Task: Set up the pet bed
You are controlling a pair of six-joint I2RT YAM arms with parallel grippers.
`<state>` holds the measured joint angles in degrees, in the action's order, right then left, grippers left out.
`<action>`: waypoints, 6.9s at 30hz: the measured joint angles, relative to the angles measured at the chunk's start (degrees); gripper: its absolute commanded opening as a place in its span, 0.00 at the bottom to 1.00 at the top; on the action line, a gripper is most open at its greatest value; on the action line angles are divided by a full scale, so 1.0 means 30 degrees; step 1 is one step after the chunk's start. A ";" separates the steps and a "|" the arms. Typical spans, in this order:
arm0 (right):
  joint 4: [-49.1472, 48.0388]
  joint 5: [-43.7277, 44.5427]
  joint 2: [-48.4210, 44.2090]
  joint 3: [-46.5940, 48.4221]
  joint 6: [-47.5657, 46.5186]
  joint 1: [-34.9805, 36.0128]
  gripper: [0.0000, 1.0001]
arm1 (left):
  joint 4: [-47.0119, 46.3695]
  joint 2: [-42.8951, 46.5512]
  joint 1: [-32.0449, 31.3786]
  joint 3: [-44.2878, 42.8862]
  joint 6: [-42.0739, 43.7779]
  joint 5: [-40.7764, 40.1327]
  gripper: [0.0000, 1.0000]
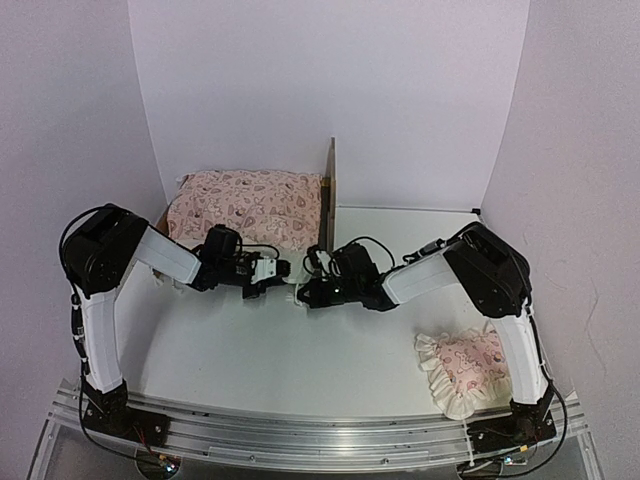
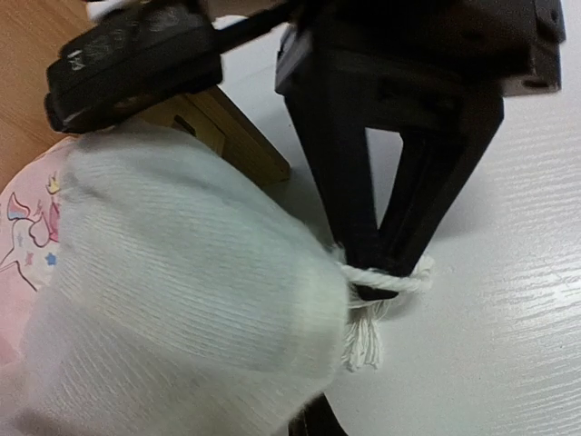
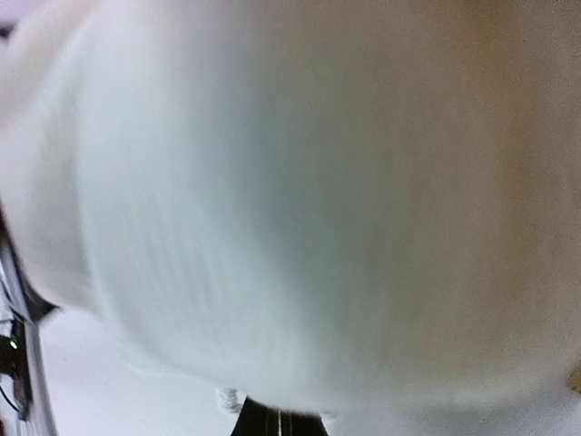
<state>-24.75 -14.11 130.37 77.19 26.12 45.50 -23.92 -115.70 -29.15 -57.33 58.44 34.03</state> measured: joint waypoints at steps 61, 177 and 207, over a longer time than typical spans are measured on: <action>-0.4294 -0.2973 0.1567 -0.0022 -0.4107 -0.0301 0.00 | 1.1296 -0.2069 0.0731 -0.6087 -1.9480 0.5715 0.11; 0.5269 0.9686 0.0502 0.2613 -0.3816 0.2382 0.00 | 1.6782 -0.1559 0.1334 -0.7797 -1.7258 0.2307 0.00; 0.5704 0.8584 -0.4597 -0.2562 -0.0370 0.0469 0.00 | 1.2972 -0.0159 -0.1744 -0.5417 -0.2326 -0.1275 0.35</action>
<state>-7.64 11.65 116.57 69.50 25.01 46.90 15.00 -116.18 -34.38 -73.58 51.46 30.21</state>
